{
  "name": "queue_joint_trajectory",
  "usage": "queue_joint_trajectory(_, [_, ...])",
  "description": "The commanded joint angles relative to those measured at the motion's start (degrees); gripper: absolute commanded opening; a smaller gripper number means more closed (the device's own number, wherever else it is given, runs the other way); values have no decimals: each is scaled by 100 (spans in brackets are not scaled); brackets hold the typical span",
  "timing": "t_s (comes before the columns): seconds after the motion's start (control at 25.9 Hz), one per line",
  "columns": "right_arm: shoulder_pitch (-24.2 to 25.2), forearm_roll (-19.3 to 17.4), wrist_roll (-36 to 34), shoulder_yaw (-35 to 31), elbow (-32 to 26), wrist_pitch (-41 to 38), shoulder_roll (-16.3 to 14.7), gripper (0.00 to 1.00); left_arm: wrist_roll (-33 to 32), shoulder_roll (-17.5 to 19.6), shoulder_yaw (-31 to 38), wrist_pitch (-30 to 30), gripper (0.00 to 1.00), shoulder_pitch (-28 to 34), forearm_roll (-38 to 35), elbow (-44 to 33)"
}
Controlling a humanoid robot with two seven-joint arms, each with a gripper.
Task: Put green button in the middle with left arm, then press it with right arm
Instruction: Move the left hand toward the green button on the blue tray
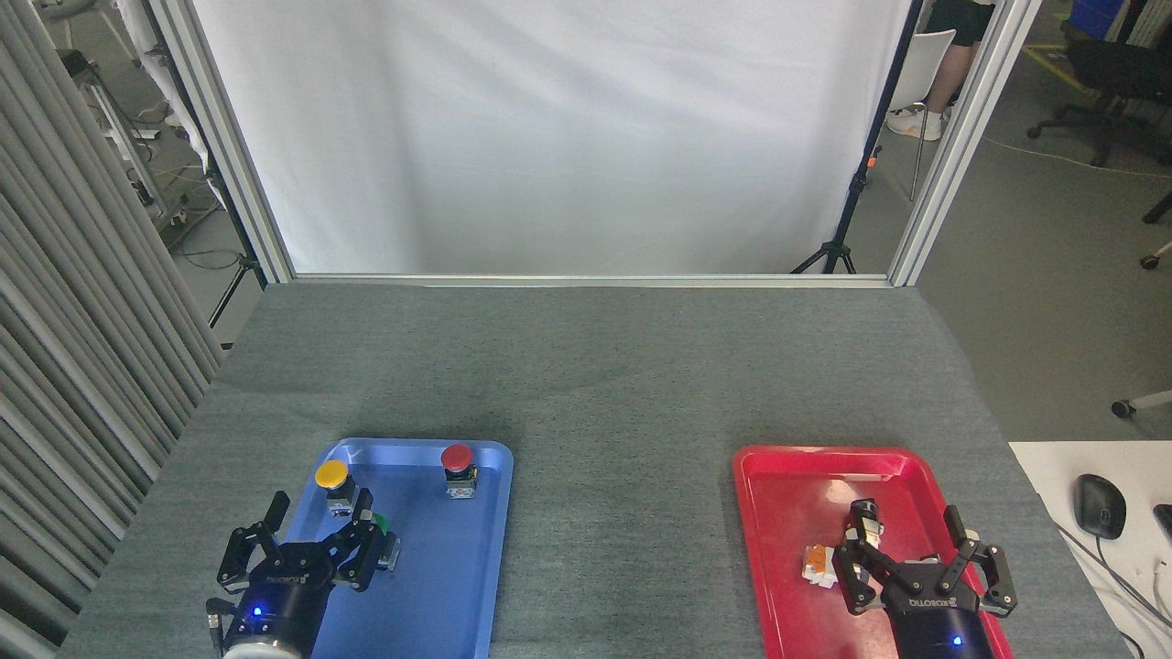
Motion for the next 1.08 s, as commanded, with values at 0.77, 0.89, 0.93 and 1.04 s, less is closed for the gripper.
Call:
queue_joint_trajectory(0.77, [-197,0,16,0,-33,-1,52,100,482,-53,224,-616,99,325,36,-110])
queue_joint_trajectory(0.89, [-206,-35,16,0,-33,8,52,100,491,-61,224,-607,99,316,45,-109])
queue_joint_trajectory(0.93, [-206,-35,25,0,-33,-1,43,100,491,-53,224,-651,100,316,44,-110])
queue_joint_trajectory(1.04, [-215,-35,16,0,-33,-1,43,100,482,9,224,-678,99,334,36,-83])
